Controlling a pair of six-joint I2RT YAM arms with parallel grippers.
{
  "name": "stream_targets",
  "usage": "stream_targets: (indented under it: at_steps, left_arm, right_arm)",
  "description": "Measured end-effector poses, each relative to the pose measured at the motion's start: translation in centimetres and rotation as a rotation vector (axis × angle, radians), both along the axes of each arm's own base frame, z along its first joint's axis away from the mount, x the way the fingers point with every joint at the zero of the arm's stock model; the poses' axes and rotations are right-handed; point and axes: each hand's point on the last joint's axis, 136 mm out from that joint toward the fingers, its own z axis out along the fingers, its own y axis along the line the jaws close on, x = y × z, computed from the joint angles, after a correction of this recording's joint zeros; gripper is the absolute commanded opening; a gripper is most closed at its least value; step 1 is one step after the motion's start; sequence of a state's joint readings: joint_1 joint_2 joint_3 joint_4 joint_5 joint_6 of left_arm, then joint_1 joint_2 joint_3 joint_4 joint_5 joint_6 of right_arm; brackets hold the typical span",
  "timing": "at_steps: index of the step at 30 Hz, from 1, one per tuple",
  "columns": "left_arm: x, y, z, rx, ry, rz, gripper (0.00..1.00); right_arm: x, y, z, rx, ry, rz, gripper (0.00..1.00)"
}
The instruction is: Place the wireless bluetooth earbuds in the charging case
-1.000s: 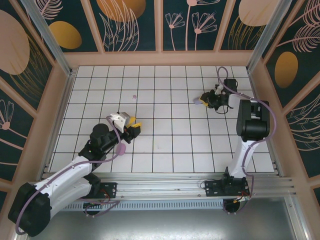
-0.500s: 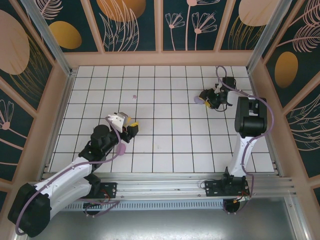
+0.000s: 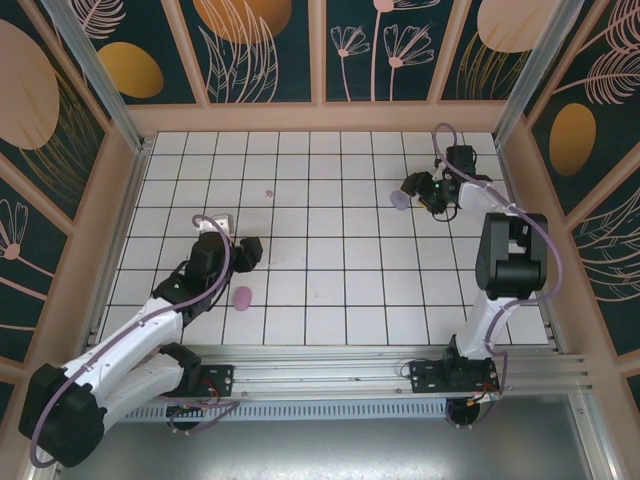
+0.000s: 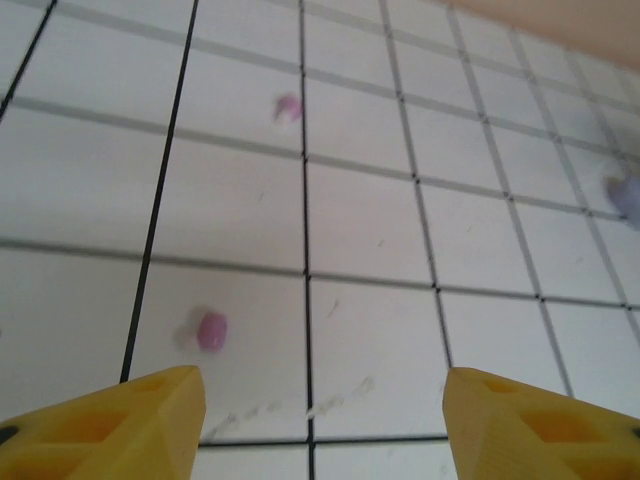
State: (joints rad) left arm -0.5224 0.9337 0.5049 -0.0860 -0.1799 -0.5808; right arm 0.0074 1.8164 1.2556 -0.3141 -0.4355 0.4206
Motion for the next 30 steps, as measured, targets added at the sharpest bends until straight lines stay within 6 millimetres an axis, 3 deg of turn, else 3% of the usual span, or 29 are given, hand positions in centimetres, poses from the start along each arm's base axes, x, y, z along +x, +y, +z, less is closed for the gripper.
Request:
stream_targets:
  at_steps: [8,16,22,30]
  left_arm:
    - [-4.2,0.0,-7.2,0.008,0.313,-0.040,0.68]
    - [-5.8,0.0,-11.3,0.053,0.483,-0.056,0.65]
    - [-6.6,-0.1,-12.0,0.028,0.519,-0.046,0.66]
    - [-6.7,-0.1,-10.4,-0.029,0.479,-0.023,0.66]
  right_arm:
    - [-7.1,2.9,2.0,0.004,-0.024,0.071,0.61]
    - [-12.8,6.3,6.3,0.046,-0.116,0.145,0.61]
    - [-14.4,5.9,8.4,0.062,-0.174,0.126,0.61]
    - [-14.8,5.9,5.7,0.079,-0.101,0.103,0.61]
